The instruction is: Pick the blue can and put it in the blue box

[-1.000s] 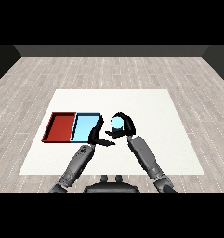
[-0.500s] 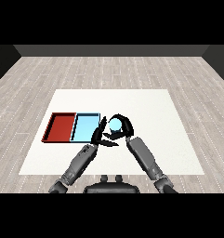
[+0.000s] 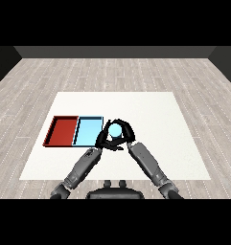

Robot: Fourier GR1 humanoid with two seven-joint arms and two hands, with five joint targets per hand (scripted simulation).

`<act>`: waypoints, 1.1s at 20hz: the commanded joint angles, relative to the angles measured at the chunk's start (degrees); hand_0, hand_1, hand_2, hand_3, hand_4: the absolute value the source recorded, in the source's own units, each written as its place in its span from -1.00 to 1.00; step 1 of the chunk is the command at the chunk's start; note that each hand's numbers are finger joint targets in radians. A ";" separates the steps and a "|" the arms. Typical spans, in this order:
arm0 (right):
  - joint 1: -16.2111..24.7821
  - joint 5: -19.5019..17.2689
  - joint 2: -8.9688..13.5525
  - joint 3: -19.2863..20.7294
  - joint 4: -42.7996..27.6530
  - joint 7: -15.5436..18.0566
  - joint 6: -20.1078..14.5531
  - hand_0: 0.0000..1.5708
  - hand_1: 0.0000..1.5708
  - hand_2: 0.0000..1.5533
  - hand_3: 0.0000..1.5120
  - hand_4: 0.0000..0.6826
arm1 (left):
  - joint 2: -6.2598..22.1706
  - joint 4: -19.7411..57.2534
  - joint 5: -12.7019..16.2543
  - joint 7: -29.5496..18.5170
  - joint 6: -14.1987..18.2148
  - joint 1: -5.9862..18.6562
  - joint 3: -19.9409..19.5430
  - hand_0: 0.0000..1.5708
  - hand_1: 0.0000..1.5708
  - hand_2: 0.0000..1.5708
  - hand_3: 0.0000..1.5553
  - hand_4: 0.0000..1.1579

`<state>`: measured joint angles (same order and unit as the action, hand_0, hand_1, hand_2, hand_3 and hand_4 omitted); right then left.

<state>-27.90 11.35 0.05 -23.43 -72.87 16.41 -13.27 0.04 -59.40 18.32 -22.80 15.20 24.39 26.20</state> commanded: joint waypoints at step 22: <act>-8.42 9.39 0.03 -11.19 6.00 2.98 -6.63 0.84 0.84 0.87 0.85 0.79 | 0.11 -2.19 -8.96 0.62 16.32 -0.43 4.03 0.29 0.29 0.32 0.16 0.20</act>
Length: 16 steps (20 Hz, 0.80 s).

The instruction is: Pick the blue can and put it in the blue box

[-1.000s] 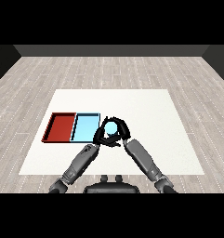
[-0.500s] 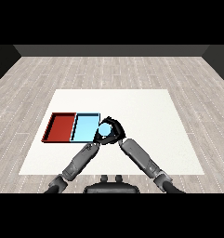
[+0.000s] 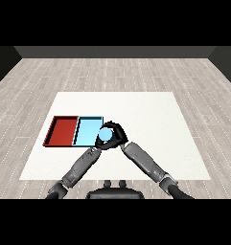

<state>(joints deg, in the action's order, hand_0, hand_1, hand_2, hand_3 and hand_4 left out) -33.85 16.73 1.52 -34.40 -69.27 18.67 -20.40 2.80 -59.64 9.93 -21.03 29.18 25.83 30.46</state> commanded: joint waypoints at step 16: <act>-0.24 8.72 -1.45 2.72 2.49 0.55 4.74 0.39 0.39 0.44 0.06 -1.00 | -2.72 7.15 9.49 -3.34 -3.90 2.18 -3.26 1.00 1.00 0.97 0.89 0.32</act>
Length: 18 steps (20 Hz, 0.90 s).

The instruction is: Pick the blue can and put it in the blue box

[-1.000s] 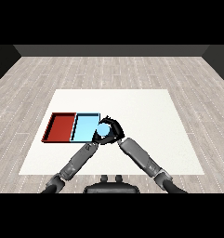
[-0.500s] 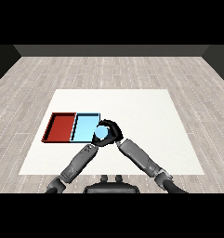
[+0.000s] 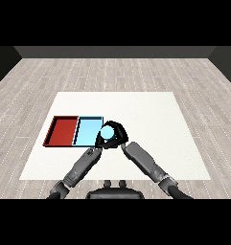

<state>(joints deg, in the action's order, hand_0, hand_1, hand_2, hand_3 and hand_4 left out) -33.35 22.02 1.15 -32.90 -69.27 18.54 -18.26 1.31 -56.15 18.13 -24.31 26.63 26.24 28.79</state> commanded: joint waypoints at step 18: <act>4.51 -1.81 -1.13 6.64 -4.78 -3.90 4.82 -1.00 -1.00 -1.00 -1.00 -1.00 | -1.28 5.43 1.56 -3.84 1.89 1.14 1.80 1.00 1.00 1.00 0.94 0.95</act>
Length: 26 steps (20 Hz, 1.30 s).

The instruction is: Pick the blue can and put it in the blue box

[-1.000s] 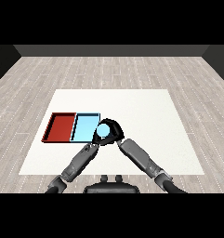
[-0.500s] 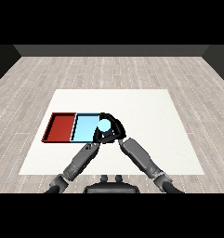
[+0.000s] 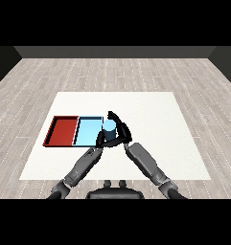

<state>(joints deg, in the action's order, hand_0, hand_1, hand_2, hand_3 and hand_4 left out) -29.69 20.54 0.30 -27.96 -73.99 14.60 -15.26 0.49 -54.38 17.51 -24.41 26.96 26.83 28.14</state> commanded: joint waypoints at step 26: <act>26.60 6.24 14.06 23.50 -31.43 -3.94 8.51 -1.00 -1.00 -1.00 -1.00 -1.00 | 12.43 9.48 -5.77 7.96 -5.02 2.58 -17.83 1.00 1.00 1.00 0.92 0.93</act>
<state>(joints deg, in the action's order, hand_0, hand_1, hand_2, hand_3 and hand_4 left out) -4.30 24.87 12.50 -7.73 -103.17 13.05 -6.88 9.19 -48.30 10.00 -17.90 23.72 28.83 14.64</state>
